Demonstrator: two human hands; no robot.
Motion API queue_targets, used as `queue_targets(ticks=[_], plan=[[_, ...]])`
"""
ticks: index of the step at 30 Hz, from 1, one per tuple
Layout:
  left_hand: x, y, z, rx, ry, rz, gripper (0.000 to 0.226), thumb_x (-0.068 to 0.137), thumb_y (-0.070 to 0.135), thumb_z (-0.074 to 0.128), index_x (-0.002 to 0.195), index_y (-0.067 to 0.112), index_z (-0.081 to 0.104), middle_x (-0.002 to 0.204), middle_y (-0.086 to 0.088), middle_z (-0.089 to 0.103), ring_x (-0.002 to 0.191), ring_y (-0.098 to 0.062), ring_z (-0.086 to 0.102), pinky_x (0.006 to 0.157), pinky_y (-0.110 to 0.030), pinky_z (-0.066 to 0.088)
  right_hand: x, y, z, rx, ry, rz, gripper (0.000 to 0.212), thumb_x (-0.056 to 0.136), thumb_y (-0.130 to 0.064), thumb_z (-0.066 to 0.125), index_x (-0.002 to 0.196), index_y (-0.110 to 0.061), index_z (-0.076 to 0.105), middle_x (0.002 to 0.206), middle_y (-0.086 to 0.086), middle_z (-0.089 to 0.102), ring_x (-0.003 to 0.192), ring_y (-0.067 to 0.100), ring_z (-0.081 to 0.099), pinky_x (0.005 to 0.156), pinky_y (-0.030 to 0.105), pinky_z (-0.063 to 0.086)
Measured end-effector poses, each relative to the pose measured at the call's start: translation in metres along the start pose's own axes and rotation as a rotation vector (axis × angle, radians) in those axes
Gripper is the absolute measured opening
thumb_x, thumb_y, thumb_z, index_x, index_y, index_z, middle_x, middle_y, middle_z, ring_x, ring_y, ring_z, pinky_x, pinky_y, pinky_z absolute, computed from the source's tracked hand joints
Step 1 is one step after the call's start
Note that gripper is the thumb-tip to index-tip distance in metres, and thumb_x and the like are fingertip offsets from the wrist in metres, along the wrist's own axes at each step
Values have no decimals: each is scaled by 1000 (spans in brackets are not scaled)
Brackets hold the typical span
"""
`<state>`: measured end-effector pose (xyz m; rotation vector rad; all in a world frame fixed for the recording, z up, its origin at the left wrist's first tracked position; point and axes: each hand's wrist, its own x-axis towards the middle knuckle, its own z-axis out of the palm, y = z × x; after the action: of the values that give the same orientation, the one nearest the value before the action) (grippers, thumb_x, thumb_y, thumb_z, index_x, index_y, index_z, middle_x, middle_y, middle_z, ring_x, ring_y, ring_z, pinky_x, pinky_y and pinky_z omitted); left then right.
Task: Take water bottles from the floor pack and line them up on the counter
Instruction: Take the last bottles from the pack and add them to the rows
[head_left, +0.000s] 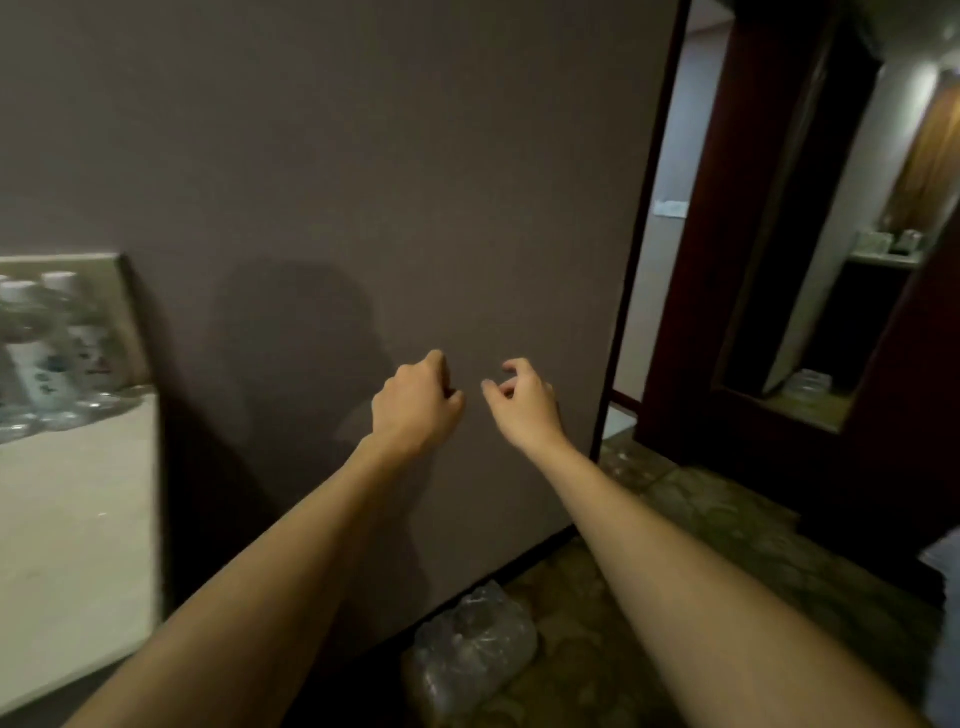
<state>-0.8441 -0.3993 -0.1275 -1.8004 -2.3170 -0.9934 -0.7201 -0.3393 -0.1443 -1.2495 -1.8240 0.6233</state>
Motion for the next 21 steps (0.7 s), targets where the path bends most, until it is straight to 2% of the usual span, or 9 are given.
queue_targets(ticks=[3, 10, 16, 21], plan=[[13, 10, 42, -38, -77, 12, 23, 89, 34, 60, 106, 20, 52, 102, -6, 66, 92, -29, 65, 82, -45, 56, 10, 40, -5, -21, -35, 83, 40, 96, -36, 53, 131, -18, 48, 106, 1, 66, 114, 20, 50, 91, 32, 40], [63, 1, 145, -102, -238, -79, 18, 88, 33, 63, 96, 22, 51, 90, -2, 65, 80, -22, 67, 77, -43, 58, 67, 122, 18, -109, -116, 193, 37, 95, -35, 55, 127, -17, 52, 94, -4, 60, 107, 22, 58, 92, 36, 48], [120, -30, 225, -153, -342, -211, 19, 88, 31, 65, 99, 23, 51, 91, 0, 61, 81, -19, 66, 77, -42, 59, 133, 186, 68, -171, -301, 292, 33, 95, -35, 55, 123, -18, 54, 99, 2, 68, 104, 22, 61, 92, 38, 50], [151, -58, 279, -124, -414, -300, 20, 85, 33, 67, 96, 23, 54, 94, -2, 64, 84, -20, 66, 78, -42, 58, 163, 237, 110, -141, -447, 406, 25, 95, -29, 55, 116, -16, 55, 100, 4, 68, 99, 23, 64, 85, 33, 49]])
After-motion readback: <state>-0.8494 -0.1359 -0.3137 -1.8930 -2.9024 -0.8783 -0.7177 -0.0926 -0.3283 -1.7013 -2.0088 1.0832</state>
